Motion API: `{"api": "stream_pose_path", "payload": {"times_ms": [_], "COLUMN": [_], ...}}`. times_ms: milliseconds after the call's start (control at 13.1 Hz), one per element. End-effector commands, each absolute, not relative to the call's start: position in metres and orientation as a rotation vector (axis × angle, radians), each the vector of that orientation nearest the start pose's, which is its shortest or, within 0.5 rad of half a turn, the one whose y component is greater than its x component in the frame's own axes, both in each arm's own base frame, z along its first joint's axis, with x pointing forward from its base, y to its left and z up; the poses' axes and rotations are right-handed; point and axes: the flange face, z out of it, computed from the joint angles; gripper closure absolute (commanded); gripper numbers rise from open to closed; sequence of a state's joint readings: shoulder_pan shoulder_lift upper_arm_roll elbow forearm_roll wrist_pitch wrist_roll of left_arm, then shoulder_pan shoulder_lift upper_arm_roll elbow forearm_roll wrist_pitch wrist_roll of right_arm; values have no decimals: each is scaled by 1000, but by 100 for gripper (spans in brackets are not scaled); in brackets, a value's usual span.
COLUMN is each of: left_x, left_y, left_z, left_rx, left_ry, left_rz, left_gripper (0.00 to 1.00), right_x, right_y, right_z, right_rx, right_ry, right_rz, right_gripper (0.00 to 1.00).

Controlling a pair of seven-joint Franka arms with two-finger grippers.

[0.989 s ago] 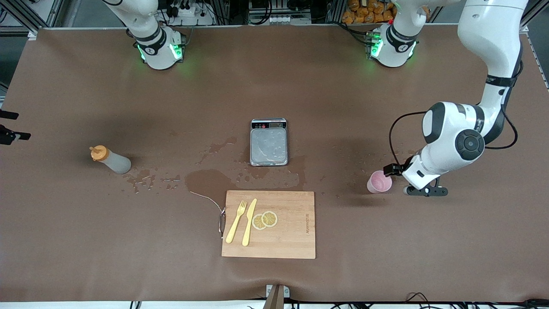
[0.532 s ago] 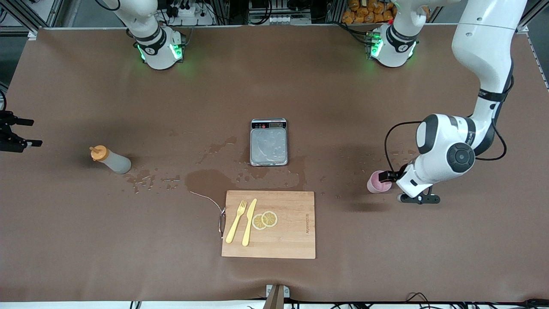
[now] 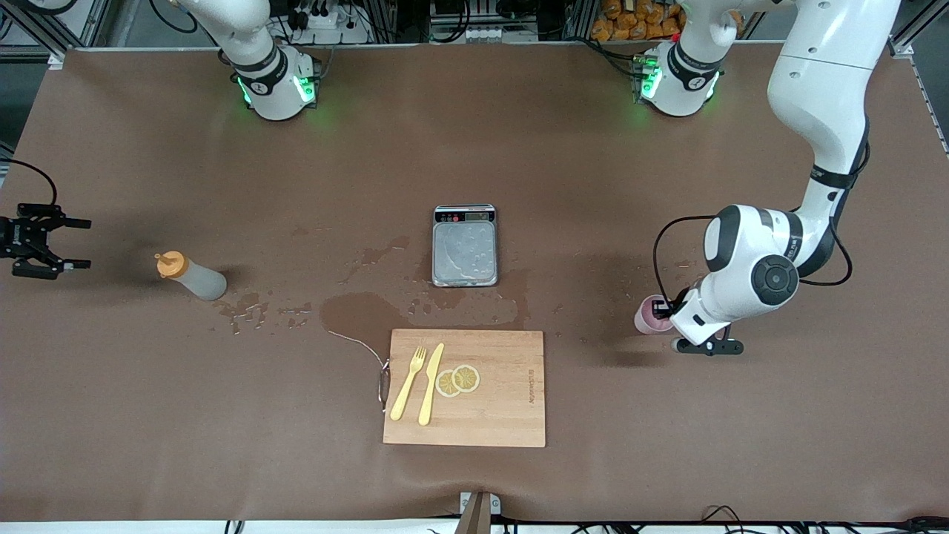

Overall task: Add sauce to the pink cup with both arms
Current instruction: 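Lower the left gripper and grasp the pink cup while the right gripper reaches the bottle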

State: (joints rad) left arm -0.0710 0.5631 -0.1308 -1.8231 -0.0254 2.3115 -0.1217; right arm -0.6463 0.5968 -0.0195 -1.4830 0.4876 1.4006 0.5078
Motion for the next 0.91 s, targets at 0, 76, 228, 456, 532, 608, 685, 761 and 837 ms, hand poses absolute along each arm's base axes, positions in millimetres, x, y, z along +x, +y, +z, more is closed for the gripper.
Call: {"api": "stream_pose_path", "payload": {"times_ms": [0,76,228,456,532,608,685,761,837], "left_x": [634,635,638,638,635,632,630,627,622], "left_y": [-124,-124,-123,-125,-132,-139,-143,-148,-157], "left_z": [229,231,248,282,290,299,306,315,320], "left_rx": [-3214,-3216,-3220,-3225,-3227,-3232,-3229,-3229,-3231], "left_ry": [43,43,35,-15,-32,-49,-72,-81,-91], "left_rz": [114,107,69,23,30,33,47,58,76], "left_gripper": [100,100,100,100,100,100,100,100,100], "right_x": [535,538,541,534,534,534,536,537,536], "right_y": [-343,-338,-334,-342,-342,-344,-342,-341,-341], "right_z": [299,296,290,268,266,263,263,261,260], "right_rx": [-1928,-1917,-1906,-1870,-1863,-1849,-1829,-1818,-1812], "right_ry": [1518,1534,1546,1559,1561,1562,1555,1552,1551], "right_rz": [855,878,896,927,928,927,918,921,922], "right_gripper": [0,0,0,0,0,0,0,0,0]}}
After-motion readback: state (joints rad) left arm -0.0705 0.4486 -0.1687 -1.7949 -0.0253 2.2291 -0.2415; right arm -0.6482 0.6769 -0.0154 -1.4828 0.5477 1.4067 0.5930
